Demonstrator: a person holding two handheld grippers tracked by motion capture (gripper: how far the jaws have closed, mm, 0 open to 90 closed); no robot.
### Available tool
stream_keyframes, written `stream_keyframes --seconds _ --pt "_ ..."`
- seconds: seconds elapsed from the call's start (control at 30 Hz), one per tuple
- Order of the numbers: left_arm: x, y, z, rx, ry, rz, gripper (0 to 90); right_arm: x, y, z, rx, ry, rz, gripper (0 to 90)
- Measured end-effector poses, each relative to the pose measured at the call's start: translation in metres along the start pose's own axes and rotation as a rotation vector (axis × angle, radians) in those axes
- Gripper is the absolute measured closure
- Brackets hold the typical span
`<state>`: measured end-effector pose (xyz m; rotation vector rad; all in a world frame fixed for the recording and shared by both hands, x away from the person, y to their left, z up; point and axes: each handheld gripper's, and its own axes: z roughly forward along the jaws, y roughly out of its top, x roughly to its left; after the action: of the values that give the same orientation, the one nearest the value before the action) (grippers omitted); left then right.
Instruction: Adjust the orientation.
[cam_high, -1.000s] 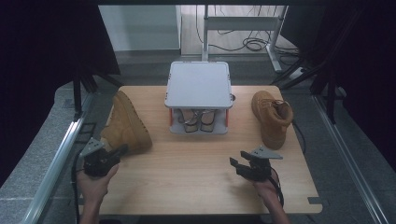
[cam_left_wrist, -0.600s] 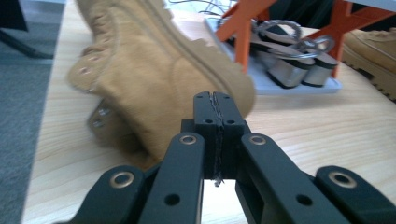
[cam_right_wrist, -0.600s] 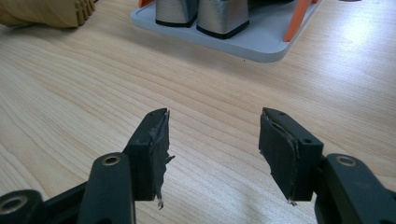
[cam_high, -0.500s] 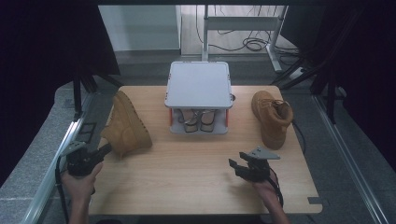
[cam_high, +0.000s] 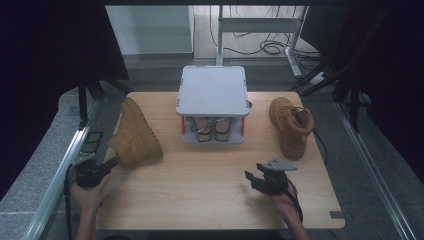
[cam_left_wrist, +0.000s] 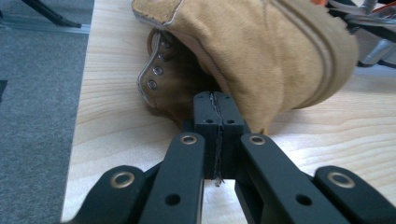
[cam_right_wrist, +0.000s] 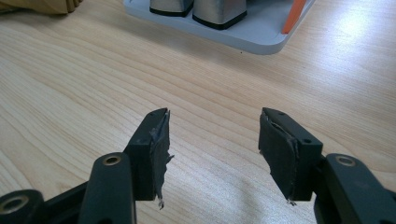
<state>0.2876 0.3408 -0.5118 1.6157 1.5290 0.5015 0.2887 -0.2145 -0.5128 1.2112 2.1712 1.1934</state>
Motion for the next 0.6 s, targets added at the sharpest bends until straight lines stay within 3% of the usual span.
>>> stream_keyframes --seconds 0.17,0.27,0.6 --pt "0.006 0.002 0.01 0.003 0.014 0.002 89.9 0.0 0.0 0.0 0.003 -0.009 0.001 43.9" --pt "0.008 0.004 0.013 -0.007 -0.001 -0.007 90.0 -0.001 -0.001 0.001 0.003 -0.02 0.013 44.2" --pt "0.004 0.011 0.023 0.0 0.01 0.045 90.0 -0.004 -0.002 -0.001 -0.004 -0.03 0.025 44.3"
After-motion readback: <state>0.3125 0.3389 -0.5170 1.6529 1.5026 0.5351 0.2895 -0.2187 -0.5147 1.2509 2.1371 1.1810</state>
